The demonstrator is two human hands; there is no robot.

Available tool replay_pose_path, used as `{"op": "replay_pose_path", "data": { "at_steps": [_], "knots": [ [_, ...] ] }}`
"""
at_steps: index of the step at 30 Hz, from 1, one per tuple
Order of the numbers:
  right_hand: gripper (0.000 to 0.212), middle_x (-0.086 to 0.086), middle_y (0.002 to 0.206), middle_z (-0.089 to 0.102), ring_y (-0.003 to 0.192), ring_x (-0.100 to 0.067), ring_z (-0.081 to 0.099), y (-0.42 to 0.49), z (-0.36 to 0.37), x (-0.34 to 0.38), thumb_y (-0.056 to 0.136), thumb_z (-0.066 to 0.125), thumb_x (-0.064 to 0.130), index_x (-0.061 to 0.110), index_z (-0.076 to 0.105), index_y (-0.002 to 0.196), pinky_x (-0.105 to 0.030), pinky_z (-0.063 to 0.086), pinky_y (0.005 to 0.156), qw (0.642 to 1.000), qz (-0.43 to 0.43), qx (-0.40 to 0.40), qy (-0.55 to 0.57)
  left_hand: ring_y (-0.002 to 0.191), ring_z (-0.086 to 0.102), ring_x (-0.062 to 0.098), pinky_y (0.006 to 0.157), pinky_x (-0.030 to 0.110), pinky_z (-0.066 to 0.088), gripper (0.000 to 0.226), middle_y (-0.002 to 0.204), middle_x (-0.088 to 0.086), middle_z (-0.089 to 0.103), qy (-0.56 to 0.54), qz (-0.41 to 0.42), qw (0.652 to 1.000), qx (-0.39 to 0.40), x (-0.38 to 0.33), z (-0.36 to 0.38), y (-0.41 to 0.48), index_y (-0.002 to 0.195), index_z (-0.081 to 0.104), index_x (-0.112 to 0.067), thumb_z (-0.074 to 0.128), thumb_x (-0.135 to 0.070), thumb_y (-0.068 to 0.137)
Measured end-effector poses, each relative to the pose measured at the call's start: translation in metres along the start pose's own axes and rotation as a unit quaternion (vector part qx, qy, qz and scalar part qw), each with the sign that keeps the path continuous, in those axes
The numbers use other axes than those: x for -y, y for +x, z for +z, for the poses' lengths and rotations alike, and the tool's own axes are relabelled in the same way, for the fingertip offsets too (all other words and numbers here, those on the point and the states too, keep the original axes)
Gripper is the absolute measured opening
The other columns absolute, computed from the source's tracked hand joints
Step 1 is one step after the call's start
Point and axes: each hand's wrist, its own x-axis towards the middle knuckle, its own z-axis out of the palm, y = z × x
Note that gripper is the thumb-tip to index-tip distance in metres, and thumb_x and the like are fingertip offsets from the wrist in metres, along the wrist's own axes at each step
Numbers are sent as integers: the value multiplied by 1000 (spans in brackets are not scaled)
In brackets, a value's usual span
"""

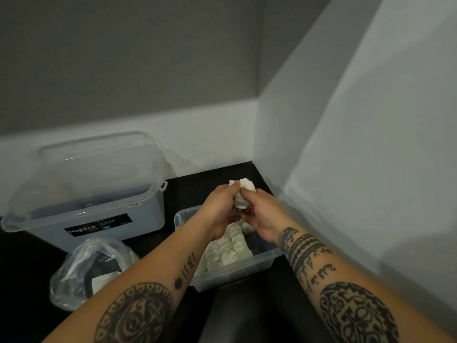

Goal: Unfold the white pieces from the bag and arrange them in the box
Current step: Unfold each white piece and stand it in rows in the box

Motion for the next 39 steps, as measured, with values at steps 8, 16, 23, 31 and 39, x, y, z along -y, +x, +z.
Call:
{"op": "replay_pose_path", "data": {
  "at_steps": [8, 16, 23, 31, 39],
  "knots": [
    [29, -15, 114, 72, 93, -25, 73, -2, -17, 6, 99, 59, 17, 10, 58, 127, -33, 58, 67, 994, 9, -5, 104, 79, 69, 20, 63, 27, 57, 11, 96, 11, 73, 195, 101, 972, -82, 10, -2, 5, 96, 66, -12, 69, -22, 97],
    [9, -10, 89, 74, 78, -21, 70, -6, -35, 14, 96, 66, 18, 11, 67, 102, -24, 57, 58, 979, 61, 39, 191, 69, 69, 15, 59, 23, 55, 20, 91, 6, 75, 115, 143, 981, -60, 16, -8, 9, 111, 67, -14, 72, -9, 93],
    [38, -18, 113, 68, 85, -27, 75, 12, -45, 23, 97, 64, 7, 7, 52, 133, -29, 61, 62, 985, 0, -62, 162, 72, 74, 12, 62, 26, 58, 6, 95, 2, 74, 278, 135, 946, -94, 37, -18, 23, 105, 66, -22, 65, -22, 99],
    [26, -12, 115, 67, 87, -21, 73, 13, -35, 8, 97, 63, 8, 22, 57, 118, -30, 61, 69, 989, -73, -123, 43, 74, 67, 12, 72, 31, 60, 11, 89, -6, 72, 469, 75, 877, -68, 65, -7, 53, 98, 79, -19, 75, -27, 92],
    [28, -5, 108, 66, 91, -22, 73, 15, -35, 8, 98, 63, 9, 27, 53, 117, -30, 62, 70, 990, -83, -115, 22, 83, 62, 15, 73, 27, 45, 8, 83, -4, 66, 512, 99, 847, -99, 78, 4, 61, 87, 73, -23, 72, -29, 92]
  ]
}}
